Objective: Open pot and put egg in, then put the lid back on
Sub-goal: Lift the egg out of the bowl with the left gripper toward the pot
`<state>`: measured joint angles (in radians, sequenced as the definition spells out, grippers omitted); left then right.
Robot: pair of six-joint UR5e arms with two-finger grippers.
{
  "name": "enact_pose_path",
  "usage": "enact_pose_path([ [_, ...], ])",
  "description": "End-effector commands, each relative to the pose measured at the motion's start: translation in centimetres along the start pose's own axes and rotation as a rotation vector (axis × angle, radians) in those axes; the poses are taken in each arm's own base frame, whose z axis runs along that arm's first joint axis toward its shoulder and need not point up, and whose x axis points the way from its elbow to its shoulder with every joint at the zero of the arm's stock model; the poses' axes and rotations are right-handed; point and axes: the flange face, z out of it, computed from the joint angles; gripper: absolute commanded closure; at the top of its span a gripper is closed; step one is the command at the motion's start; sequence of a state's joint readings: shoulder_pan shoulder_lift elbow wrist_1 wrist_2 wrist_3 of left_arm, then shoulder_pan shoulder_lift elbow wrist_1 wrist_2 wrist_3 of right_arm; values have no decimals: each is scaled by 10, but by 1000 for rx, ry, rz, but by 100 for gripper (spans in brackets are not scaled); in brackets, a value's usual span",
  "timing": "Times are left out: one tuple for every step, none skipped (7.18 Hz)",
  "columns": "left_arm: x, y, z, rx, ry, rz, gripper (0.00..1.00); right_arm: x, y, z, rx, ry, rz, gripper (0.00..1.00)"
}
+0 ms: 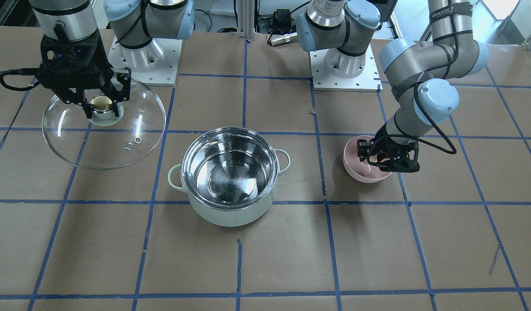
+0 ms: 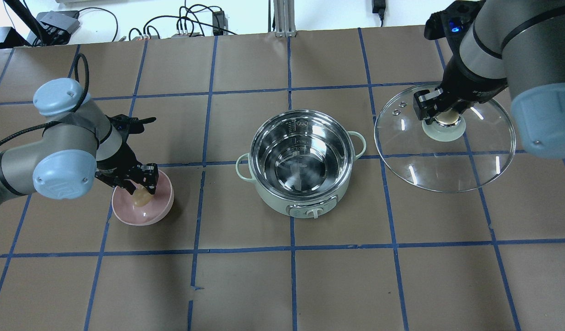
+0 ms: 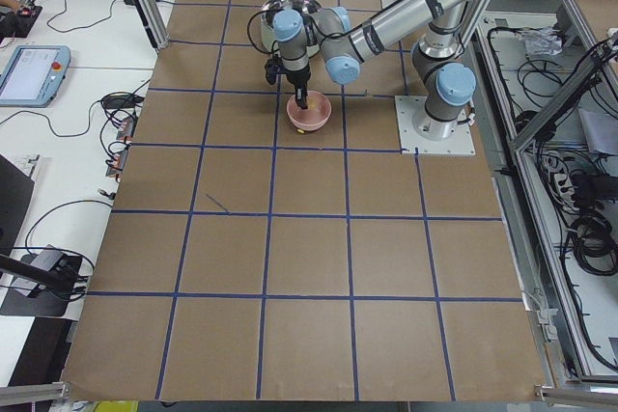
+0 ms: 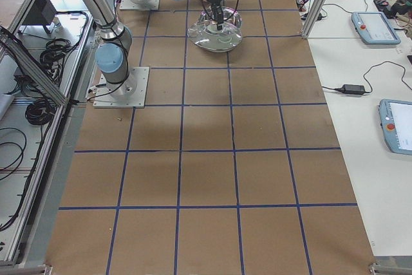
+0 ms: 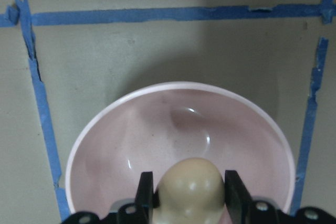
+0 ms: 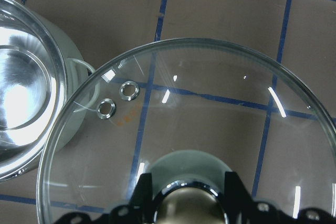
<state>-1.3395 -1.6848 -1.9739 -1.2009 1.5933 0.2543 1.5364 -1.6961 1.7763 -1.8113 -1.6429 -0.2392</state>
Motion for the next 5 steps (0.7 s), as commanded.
enact_pose_path([
  [14,-9,-42,-6,5,12,99,1,0,0,-2,0,1,70],
  [27,-10,-47,4,1,24,99,1,0,1,-2,0,1,70],
  [53,-12,-53,30,-13,34,99,1,0,0,-1,0,1,70],
  [97,-18,-75,77,-20,18,99,1,0,0,-1,0,1,70],
  [145,-27,-89,110,-20,-4,99,1,0,0,1,1,1,70],
])
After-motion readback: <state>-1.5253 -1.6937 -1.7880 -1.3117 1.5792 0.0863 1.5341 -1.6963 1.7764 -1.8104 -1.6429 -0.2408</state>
